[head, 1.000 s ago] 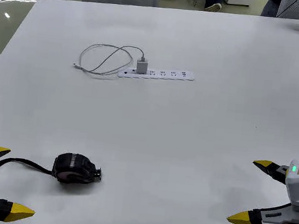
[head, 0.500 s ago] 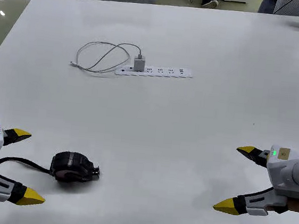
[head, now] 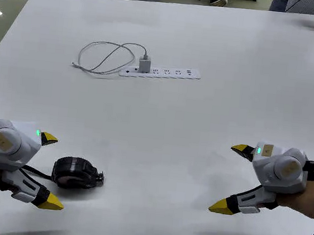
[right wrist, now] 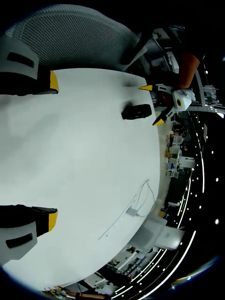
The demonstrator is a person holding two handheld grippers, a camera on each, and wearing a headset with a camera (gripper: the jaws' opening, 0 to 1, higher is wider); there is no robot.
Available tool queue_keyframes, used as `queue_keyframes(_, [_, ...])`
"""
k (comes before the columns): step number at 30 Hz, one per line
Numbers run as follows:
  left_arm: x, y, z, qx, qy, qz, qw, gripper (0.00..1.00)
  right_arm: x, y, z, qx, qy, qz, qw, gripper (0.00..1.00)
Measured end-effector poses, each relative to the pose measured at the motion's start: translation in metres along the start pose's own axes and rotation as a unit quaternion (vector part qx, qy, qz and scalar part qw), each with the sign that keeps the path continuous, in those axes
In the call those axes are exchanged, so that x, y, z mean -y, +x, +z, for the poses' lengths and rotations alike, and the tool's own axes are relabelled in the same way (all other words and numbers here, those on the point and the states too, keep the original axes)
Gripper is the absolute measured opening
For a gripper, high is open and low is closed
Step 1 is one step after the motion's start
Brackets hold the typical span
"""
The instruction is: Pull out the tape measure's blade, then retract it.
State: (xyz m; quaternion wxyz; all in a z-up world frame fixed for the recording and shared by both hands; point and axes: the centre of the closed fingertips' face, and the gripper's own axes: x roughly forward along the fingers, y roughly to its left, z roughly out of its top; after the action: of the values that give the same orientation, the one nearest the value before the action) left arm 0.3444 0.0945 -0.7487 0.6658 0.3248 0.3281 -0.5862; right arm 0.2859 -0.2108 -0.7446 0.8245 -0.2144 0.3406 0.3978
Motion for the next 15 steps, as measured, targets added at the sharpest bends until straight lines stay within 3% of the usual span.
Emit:
queue_keyframes(7, [-0.006, 0.013, 0.004, -0.026, 0.031, 0.002, 0.9992, 0.83, -0.003, 0.014, 0.019, 0.014, -0.002, 0.013, 0.9998, 0.99])
queue_keyframes(13, [-0.005, 0.02, 0.01, -0.031, 0.04, -0.01, 0.9987, 0.79, -0.016, 0.025, 0.025, 0.001, -0.028, 0.029, 0.9992, 0.99])
queue_keyframes(15, [-0.005, 0.02, 0.01, -0.032, 0.048, -0.012, 0.9983, 0.76, -0.022, 0.027, 0.035, 0.012, -0.034, 0.037, 0.9987, 0.99])
